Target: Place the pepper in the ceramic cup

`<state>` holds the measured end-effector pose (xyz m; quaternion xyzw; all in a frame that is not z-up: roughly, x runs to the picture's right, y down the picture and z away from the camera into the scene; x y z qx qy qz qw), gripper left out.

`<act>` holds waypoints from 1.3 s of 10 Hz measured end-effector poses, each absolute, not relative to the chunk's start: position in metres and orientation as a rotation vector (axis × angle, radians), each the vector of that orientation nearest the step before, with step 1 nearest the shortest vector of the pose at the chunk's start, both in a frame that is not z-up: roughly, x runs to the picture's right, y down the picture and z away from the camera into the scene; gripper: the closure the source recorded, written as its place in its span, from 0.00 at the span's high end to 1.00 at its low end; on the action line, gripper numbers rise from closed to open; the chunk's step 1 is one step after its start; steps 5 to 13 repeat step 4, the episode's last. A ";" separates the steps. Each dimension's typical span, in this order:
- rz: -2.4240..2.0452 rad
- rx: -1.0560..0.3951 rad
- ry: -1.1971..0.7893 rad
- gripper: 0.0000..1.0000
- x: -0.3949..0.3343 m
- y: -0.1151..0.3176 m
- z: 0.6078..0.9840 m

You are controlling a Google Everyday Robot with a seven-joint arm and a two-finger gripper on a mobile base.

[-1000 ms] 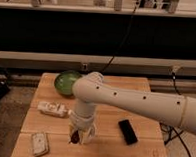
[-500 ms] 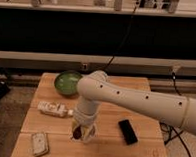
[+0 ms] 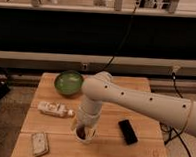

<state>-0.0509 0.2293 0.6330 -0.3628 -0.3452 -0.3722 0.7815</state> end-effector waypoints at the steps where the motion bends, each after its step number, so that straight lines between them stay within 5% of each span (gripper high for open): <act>1: -0.799 -0.776 -0.746 0.78 -0.048 0.228 0.634; 4: -0.803 -0.770 -0.735 0.57 -0.037 0.208 0.634; 13: -0.803 -0.770 -0.735 0.57 -0.037 0.208 0.634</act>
